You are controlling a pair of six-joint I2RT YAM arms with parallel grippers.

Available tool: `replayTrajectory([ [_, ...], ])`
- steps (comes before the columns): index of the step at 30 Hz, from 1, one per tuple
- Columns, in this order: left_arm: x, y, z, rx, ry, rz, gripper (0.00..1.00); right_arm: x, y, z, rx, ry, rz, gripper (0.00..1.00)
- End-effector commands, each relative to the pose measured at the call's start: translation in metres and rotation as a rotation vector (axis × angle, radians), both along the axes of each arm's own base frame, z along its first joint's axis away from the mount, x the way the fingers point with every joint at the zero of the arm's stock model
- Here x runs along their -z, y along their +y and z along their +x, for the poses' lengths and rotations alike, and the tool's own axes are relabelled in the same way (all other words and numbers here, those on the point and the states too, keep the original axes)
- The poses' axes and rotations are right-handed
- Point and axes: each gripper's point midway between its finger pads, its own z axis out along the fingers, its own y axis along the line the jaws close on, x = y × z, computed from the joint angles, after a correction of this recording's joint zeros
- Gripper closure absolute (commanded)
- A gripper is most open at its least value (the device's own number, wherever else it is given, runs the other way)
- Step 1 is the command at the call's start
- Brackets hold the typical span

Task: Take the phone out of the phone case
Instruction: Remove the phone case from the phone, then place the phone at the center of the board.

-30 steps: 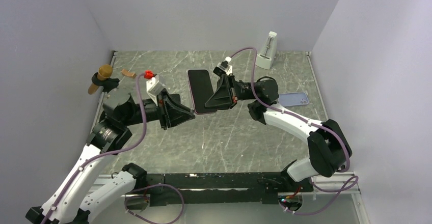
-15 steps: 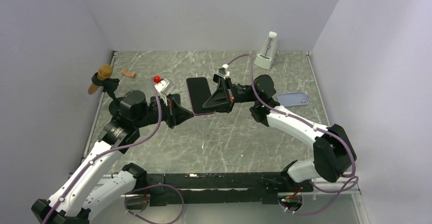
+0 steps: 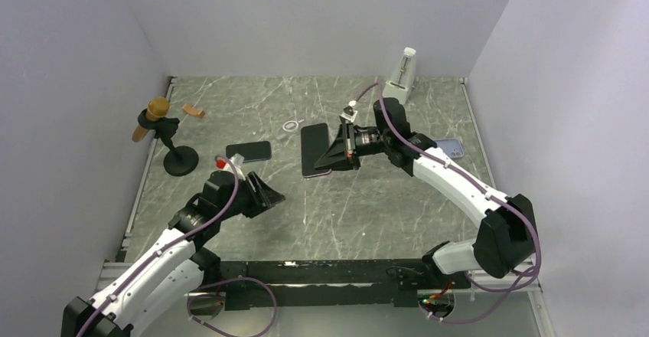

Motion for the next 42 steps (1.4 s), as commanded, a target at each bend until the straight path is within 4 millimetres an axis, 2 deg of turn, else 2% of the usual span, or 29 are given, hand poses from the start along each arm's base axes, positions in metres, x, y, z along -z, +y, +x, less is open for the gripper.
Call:
replayTrajectory([
  [1, -0.03, 0.006, 0.023, -0.18, 0.003, -0.081, 0.41, 0.006, -0.03, 0.002, 0.043, -0.148, -0.101, 1.0],
  [6, -0.028, 0.009, 0.025, -0.191, 0.11, 0.027, 0.29, 0.049, -0.055, 0.007, 0.053, -0.204, -0.321, 1.0],
  [8, -0.036, -0.001, 0.03, -0.154, 0.104, 0.0, 0.26, 0.063, -0.061, 0.009, 0.039, -0.233, -0.382, 1.0],
  [10, -0.052, -0.021, 0.036, -0.065, 0.03, -0.09, 0.26, 0.072, -0.062, 0.007, 0.013, -0.249, -0.38, 1.0],
  [14, -0.092, -0.058, 0.042, 0.101, -0.14, -0.318, 0.24, 0.073, -0.047, -0.002, -0.058, -0.243, -0.236, 1.0],
  [17, -0.114, -0.072, 0.036, 0.191, -0.218, -0.468, 0.23, 0.07, -0.038, -0.009, -0.118, -0.263, -0.167, 1.0],
  [22, -0.124, -0.084, 0.024, 0.286, -0.236, -0.574, 0.21, 0.062, -0.019, -0.02, -0.218, -0.264, -0.081, 1.0],
  [26, -0.127, -0.085, 0.024, 0.291, -0.241, -0.591, 0.23, 0.048, -0.002, -0.027, -0.255, -0.267, 0.019, 1.0],
  [28, -0.132, -0.082, 0.025, 0.271, -0.266, -0.618, 0.3, 0.043, 0.005, -0.034, -0.285, -0.248, 0.057, 1.0],
  [32, -0.133, -0.074, 0.029, 0.206, -0.281, -0.65, 0.75, 0.04, 0.012, -0.039, -0.294, -0.231, 0.103, 1.0],
  [35, -0.133, -0.068, 0.03, 0.166, -0.291, -0.658, 0.95, 0.045, 0.013, -0.04, -0.289, -0.214, 0.08, 1.0],
  [36, -0.135, -0.066, 0.032, 0.144, -0.3, -0.654, 1.0, 0.049, 0.013, -0.037, -0.274, -0.217, 0.058, 0.9],
  [37, -0.136, -0.062, 0.032, 0.122, -0.306, -0.639, 1.0, 0.056, 0.012, -0.035, -0.253, -0.203, 0.008, 0.77],
  [39, -0.13, -0.049, 0.042, 0.014, -0.293, -0.546, 1.0, 0.083, 0.001, -0.019, -0.169, -0.218, -0.203, 0.5],
  [40, -0.125, -0.039, 0.048, -0.057, -0.281, -0.479, 1.0, 0.098, -0.009, -0.01, -0.128, -0.228, -0.335, 0.41],
  [42, -0.098, -0.005, 0.056, -0.259, -0.201, -0.314, 1.0, 0.117, -0.032, -0.001, -0.079, -0.244, -0.52, 0.29],
])
